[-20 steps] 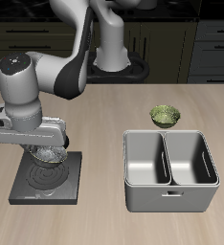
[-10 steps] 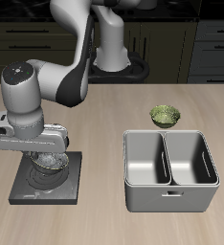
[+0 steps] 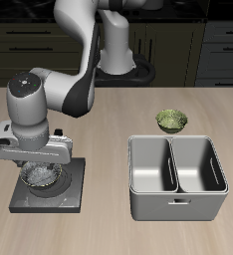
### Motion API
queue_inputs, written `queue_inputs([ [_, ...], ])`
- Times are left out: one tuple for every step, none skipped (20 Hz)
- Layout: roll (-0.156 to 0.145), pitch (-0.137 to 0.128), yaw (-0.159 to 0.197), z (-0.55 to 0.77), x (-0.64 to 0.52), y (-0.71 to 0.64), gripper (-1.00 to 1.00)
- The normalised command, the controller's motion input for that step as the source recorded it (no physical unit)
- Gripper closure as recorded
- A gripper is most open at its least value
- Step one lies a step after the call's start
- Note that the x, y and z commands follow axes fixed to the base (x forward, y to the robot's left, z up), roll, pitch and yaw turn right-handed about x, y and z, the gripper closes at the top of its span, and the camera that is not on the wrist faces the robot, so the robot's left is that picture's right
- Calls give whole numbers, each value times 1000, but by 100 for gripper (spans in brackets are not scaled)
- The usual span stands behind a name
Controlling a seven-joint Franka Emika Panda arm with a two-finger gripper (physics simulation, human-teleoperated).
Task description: Place the black bowl on the flat stove and turn on the flat stove
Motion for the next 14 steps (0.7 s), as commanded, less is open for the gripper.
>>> queue_inputs([
  [32,-11,-8,-16,-165,137,-100],
  [69,-28,31,-4,-176,146,-100],
  [-33,-24,-78,177,-594,91,-100],
  [17,-41,-36,244,-377,65,-100],
  [-1,-10,-53,145,-211,2,-100],
  [2,-79,-13,452,-721,192,-100],
  [53,-44,-31,310,-559,144,-100],
  [-80,-20,-42,313,-514,-38,-100],
  [-66,-9,-24,286,-359,-42,-100],
  [-99,65,-115,224,-434,-135,-100],
  [-29,-25,-95,302,-448,26,-100],
  [46,-56,-18,277,-454,113,-100],
  [7,-20,-55,194,-297,20,-100],
  [38,-69,-36,298,-487,143,-100],
])
